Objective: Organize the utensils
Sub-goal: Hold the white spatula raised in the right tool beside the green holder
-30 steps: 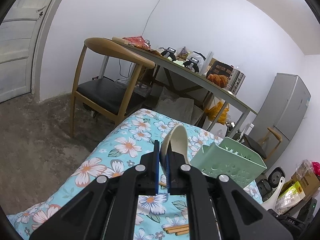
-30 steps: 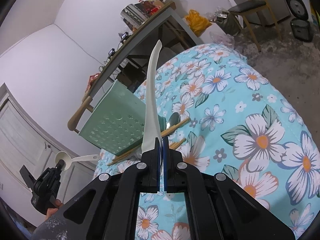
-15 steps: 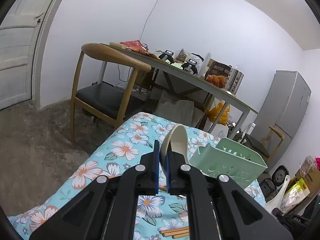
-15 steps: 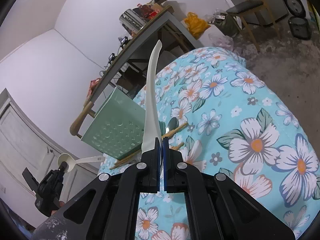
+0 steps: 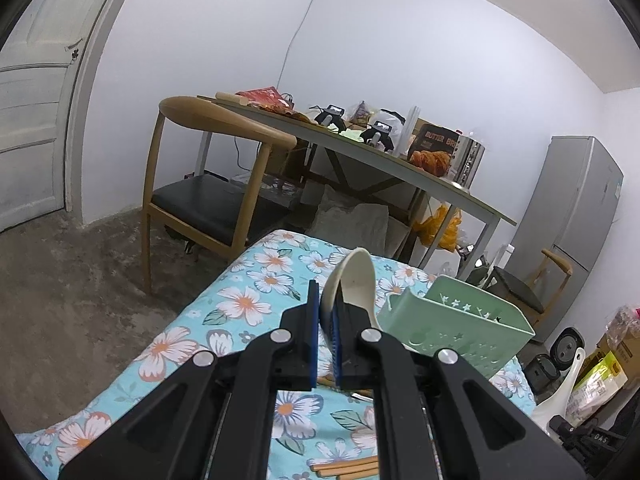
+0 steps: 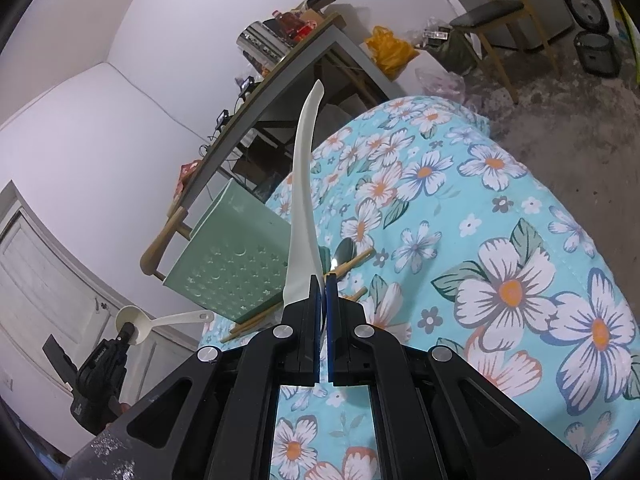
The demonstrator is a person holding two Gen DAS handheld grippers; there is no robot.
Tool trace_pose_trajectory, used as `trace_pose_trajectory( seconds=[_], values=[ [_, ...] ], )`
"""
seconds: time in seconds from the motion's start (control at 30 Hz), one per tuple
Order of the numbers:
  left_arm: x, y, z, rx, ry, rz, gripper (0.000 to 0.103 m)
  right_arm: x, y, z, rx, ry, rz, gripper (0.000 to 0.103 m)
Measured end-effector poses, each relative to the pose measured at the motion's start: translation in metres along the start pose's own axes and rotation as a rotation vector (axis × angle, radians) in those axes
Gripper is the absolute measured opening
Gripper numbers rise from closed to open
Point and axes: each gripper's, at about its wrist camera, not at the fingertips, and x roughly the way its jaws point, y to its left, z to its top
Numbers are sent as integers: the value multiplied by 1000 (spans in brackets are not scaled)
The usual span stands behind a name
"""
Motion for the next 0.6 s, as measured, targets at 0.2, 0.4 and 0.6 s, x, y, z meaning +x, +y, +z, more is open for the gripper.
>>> trace_pose_trajectory(
  seconds=[0.2,0.4,0.6],
  values=[
    [2,-5,-1,4,-12,-4,5,-3,-2,1,5,-5,-4,1],
    [2,-9,-2,4,-15,-11,5,-7,-7,2,19,-15,2,1],
    [2,-10,2,-9,-13,-18,5,-12,-9,4,31,-27,8,1]
  ],
)
